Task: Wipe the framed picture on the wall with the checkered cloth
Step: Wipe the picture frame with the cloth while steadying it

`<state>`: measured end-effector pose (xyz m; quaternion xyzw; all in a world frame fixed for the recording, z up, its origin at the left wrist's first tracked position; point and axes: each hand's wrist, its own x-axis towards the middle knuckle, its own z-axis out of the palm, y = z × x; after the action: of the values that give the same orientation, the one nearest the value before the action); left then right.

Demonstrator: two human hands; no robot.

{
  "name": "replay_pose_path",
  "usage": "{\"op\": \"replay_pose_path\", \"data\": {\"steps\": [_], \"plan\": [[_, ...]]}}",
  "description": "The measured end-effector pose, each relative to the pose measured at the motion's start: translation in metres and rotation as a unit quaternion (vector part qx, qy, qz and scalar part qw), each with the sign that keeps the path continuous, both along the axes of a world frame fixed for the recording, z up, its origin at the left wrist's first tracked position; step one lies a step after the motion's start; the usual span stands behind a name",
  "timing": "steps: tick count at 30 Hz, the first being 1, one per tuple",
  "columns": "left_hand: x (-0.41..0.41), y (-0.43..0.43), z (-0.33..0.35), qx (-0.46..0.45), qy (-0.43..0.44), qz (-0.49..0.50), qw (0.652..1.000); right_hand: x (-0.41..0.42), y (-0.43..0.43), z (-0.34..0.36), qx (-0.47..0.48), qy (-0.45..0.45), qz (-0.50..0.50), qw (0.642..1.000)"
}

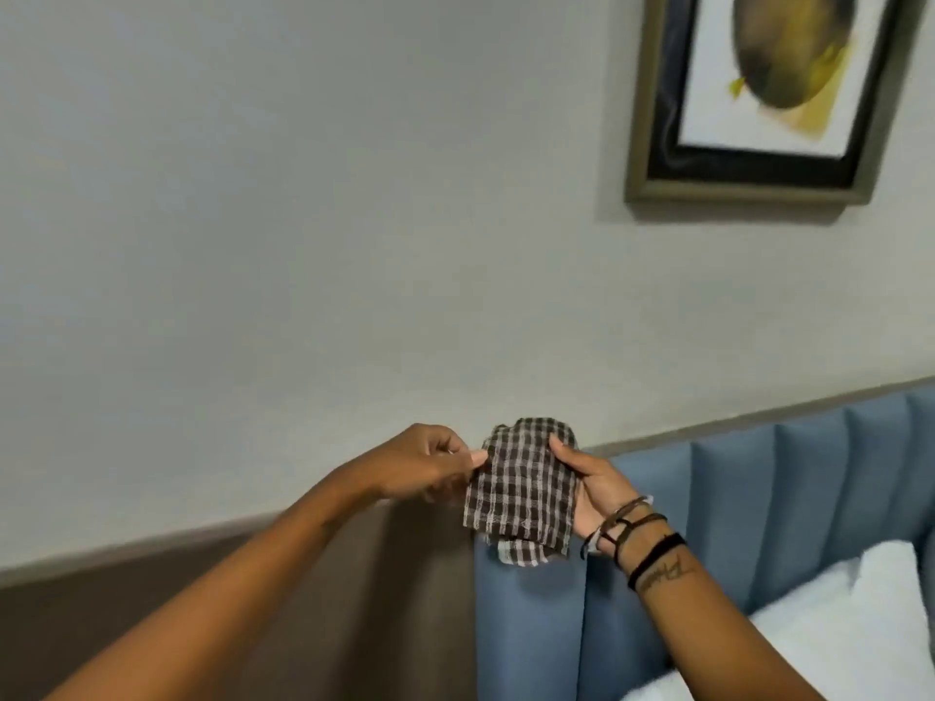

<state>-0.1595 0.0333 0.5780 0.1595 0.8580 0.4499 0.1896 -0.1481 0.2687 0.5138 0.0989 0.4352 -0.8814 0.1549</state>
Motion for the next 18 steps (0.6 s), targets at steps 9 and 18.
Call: {"op": "replay_pose_path", "data": {"steps": [9,18], "plan": [[-0.054,0.053,0.184,-0.316,0.596,-0.013,0.738,-0.012,0.078,0.115,-0.103,0.045,-0.199,0.974],[-0.095,0.209,0.421,-0.375,0.746,0.046,0.548,-0.029,0.178,0.283,0.031,0.243,-0.445,0.861]]}}
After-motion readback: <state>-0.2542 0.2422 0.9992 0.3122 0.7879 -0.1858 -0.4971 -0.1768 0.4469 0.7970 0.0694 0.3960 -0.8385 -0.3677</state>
